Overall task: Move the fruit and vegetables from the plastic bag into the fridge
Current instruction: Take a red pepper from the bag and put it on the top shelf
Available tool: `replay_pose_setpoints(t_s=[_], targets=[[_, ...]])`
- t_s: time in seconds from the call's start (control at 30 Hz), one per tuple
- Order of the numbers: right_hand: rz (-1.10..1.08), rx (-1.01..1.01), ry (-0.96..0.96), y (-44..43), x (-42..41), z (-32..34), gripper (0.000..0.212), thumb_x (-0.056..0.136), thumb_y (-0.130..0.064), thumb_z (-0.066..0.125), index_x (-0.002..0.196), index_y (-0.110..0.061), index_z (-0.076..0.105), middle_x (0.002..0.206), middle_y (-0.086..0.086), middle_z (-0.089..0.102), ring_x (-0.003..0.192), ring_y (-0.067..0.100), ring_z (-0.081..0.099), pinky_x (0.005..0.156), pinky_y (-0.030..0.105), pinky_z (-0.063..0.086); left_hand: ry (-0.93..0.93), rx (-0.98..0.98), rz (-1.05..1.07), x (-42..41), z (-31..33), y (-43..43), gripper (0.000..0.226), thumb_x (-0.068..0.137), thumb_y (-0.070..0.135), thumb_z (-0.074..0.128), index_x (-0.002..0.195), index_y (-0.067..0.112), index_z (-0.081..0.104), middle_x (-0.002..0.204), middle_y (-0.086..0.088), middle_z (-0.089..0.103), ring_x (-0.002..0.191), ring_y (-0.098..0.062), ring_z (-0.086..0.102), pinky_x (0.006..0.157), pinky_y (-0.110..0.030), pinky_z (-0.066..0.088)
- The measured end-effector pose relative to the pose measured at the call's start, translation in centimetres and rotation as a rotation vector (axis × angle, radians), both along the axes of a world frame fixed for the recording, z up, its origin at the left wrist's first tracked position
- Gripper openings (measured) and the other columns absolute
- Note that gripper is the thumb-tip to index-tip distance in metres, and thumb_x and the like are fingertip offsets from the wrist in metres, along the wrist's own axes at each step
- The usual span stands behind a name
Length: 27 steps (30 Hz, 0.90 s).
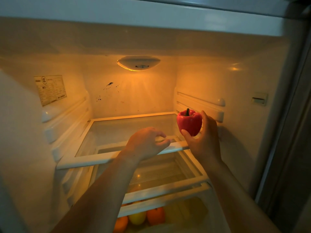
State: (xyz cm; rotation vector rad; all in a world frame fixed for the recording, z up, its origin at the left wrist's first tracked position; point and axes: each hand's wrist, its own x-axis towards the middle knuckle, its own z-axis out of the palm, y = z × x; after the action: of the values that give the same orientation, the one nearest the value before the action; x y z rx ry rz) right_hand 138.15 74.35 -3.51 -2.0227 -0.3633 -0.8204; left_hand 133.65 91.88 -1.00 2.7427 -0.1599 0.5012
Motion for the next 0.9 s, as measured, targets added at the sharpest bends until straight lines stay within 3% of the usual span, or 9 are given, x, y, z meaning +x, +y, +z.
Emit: replay_pose_setpoints(t_s=[0.17, 0.23, 0.3, 0.37, 0.5, 0.63, 0.7, 0.8, 0.9], targets=[[-0.011, 0.03, -0.149, -0.3, -1.6, -0.9, 0.085, 0.069, -0.033, 0.08, 0.139, -0.015, 0.035, 0.133, 0.006, 0.048, 0.116, 0.019, 0.049, 0.085, 0.025, 0.046, -0.057, -0.022, -0.009, -0.1, -0.1, -0.1, 0.036, 0.084, 0.058, 0.05, 0.098, 0.031, 0.068, 0.106, 0.011, 0.064, 0.098, -0.011, 0.055, 0.085, -0.035, 0.047], [0.01, 0.039, -0.151, -0.6, -2.1, -1.5, 0.084, 0.069, -0.034, 0.08, 0.138, -0.015, 0.036, 0.13, 0.005, 0.051, 0.108, 0.02, 0.056, 0.082, 0.03, 0.053, -0.051, -0.013, -0.007, -0.4, 0.0, -0.2, 0.036, 0.085, 0.057, 0.05, 0.099, 0.03, 0.068, 0.107, 0.012, 0.065, 0.098, -0.01, 0.055, 0.085, -0.035, 0.048], [0.032, 0.027, -0.132, -0.9, -2.6, -2.2, 0.082, 0.07, -0.034, 0.079, 0.138, -0.015, 0.037, 0.129, 0.005, 0.052, 0.104, 0.019, 0.059, 0.081, 0.026, 0.052, -0.068, 0.009, -0.014, -0.7, -0.1, -0.1, 0.034, 0.085, 0.055, 0.051, 0.098, 0.03, 0.068, 0.106, 0.012, 0.065, 0.097, -0.01, 0.056, 0.084, -0.034, 0.048], [0.06, 0.008, -0.095, -1.0, -3.1, -2.8, 0.077, 0.075, -0.03, 0.076, 0.138, -0.014, 0.037, 0.131, 0.005, 0.052, 0.111, 0.017, 0.055, 0.087, 0.021, 0.046, -0.095, -0.006, -0.018, -1.3, -0.4, 0.2, 0.03, 0.084, 0.054, 0.053, 0.096, 0.031, 0.069, 0.104, 0.012, 0.066, 0.095, -0.009, 0.057, 0.083, -0.033, 0.048], [0.097, -0.049, -0.095, -0.9, -4.0, -3.7, 0.066, 0.078, -0.024, 0.074, 0.135, -0.012, 0.042, 0.135, 0.005, 0.05, 0.121, 0.014, 0.046, 0.098, 0.026, 0.039, -0.164, -0.045, -0.024, -3.1, -0.9, 1.0, 0.023, 0.085, 0.045, 0.059, 0.096, 0.029, 0.069, 0.104, 0.01, 0.067, 0.096, -0.009, 0.058, 0.082, -0.028, 0.046], [0.172, -0.119, -0.126, -0.7, -5.1, -4.4, 0.048, 0.078, -0.013, 0.072, 0.122, -0.011, 0.054, 0.131, 0.009, 0.05, 0.125, 0.023, 0.044, 0.104, 0.019, 0.031, -0.172, 0.06, 0.007, -4.9, -1.8, 1.5, 0.027, 0.086, 0.048, 0.056, 0.109, 0.035, 0.061, 0.114, 0.014, 0.061, 0.101, -0.007, 0.055, 0.081, -0.026, 0.044], [0.18, -0.177, -0.117, -0.6, -5.8, -4.8, 0.05, 0.077, -0.013, 0.072, 0.123, -0.014, 0.053, 0.136, 0.007, 0.045, 0.129, 0.022, 0.04, 0.106, 0.024, 0.032, -0.18, 0.088, 0.011, -5.8, -2.4, 1.8, 0.034, 0.087, 0.051, 0.053, 0.118, 0.038, 0.055, 0.121, 0.017, 0.057, 0.106, -0.005, 0.053, 0.085, -0.026, 0.044], [0.191, -0.218, -0.066, -0.8, -7.0, -5.6, 0.058, 0.077, -0.019, 0.073, 0.129, -0.016, 0.048, 0.143, 0.003, 0.039, 0.134, 0.019, 0.035, 0.109, 0.037, 0.035, -0.189, 0.148, 0.0, -7.3, -3.6, 1.9, 0.047, 0.086, 0.054, 0.051, 0.13, 0.037, 0.046, 0.135, 0.014, 0.049, 0.122, -0.007, 0.045, 0.099, -0.024, 0.031], [0.198, -0.257, -0.049, -1.2, -8.6, -6.4, 0.059, 0.078, -0.024, 0.072, 0.131, -0.017, 0.048, 0.144, 0.004, 0.04, 0.135, 0.019, 0.033, 0.11, 0.04, 0.033, -0.214, 0.201, -0.011, -9.2, -4.9, 2.1, 0.06, 0.083, 0.06, 0.042, 0.136, 0.033, 0.041, 0.145, 0.008, 0.038, 0.134, -0.013, 0.032, 0.106, -0.027, 0.016]])
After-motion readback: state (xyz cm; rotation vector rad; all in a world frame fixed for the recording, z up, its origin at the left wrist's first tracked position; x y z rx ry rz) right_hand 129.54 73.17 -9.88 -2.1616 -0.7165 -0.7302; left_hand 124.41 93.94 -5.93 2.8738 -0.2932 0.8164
